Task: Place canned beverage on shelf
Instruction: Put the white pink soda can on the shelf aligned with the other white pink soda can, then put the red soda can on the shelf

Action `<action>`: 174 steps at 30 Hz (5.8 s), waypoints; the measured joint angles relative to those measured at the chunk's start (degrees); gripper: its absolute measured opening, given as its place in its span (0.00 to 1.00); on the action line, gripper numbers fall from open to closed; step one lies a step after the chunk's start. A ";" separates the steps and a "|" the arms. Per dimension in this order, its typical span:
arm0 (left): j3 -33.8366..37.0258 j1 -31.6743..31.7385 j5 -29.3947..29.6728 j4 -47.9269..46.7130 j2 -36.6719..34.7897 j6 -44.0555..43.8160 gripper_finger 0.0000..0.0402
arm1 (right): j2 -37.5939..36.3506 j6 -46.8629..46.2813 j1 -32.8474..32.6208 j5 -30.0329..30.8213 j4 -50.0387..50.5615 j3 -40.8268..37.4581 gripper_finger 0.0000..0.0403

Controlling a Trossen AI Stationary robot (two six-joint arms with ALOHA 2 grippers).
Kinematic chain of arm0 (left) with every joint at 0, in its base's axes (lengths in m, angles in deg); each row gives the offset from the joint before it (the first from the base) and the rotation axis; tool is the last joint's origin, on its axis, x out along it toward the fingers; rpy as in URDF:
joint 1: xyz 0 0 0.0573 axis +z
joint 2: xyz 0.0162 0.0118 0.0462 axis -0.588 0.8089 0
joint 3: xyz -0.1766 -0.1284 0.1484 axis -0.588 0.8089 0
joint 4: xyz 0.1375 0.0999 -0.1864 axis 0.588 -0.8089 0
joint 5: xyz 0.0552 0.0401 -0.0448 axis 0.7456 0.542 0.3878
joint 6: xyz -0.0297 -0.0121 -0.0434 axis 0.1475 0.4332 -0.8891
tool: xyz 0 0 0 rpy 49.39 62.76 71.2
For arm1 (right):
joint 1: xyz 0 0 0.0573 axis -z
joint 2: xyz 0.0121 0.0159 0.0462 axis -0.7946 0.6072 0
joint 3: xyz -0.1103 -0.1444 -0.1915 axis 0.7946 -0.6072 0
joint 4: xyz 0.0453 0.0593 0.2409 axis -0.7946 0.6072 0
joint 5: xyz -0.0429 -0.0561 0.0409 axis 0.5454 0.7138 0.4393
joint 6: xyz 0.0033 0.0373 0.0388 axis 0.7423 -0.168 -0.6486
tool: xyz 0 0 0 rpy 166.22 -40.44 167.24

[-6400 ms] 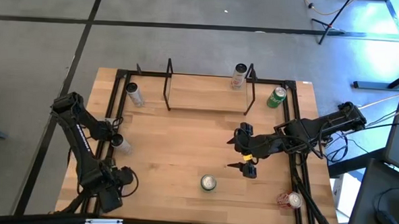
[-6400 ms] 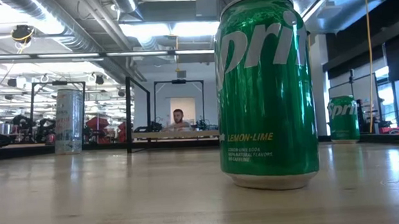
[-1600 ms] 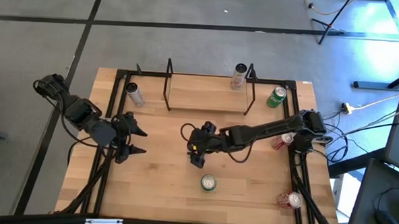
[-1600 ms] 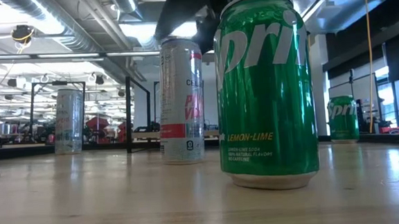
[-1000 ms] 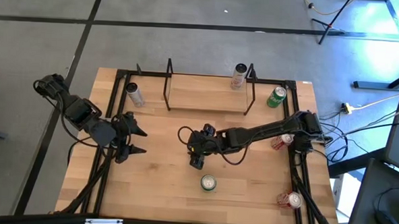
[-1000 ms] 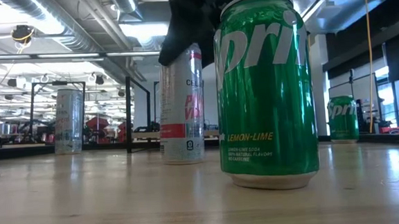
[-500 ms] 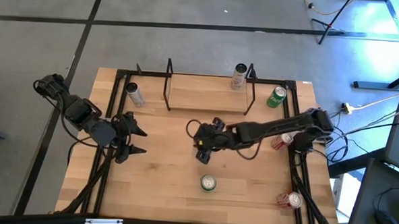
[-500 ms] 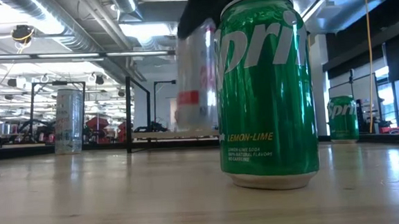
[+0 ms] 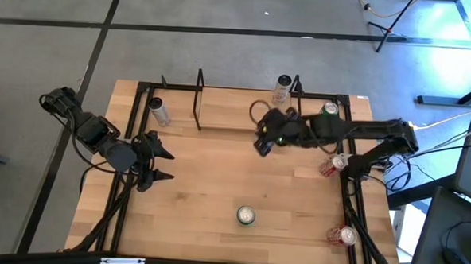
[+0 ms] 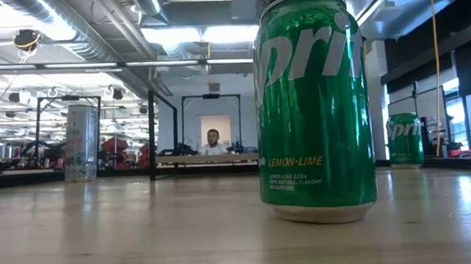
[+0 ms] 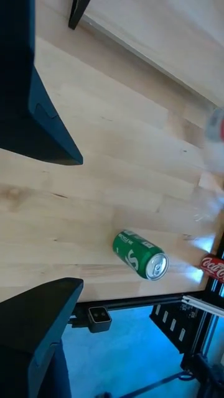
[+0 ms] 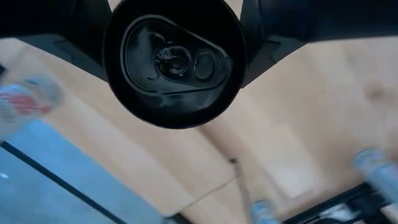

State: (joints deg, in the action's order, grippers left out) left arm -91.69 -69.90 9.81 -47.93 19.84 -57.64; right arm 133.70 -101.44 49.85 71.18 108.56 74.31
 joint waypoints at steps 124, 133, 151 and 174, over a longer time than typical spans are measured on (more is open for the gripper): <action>-0.01 -0.02 4.29 0.42 0.00 0.43 0.74 | -24.37 -15.28 5.01 -23.00 38.55 -35.16 0.81; -0.02 0.00 5.44 0.42 0.00 0.45 0.74 | -24.33 -14.55 5.01 -25.11 37.61 -38.90 0.81; -0.02 -0.02 5.55 0.40 0.00 0.47 0.74 | -24.35 -14.60 5.01 -28.51 32.67 -38.95 0.67; -0.02 -0.02 5.55 0.39 0.00 0.49 0.74 | -24.26 -14.42 5.03 -28.52 29.30 -35.67 0.47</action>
State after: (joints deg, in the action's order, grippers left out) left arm -91.71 -69.93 15.36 -47.54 19.84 -57.15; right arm 109.44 -115.85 54.88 42.66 137.85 38.64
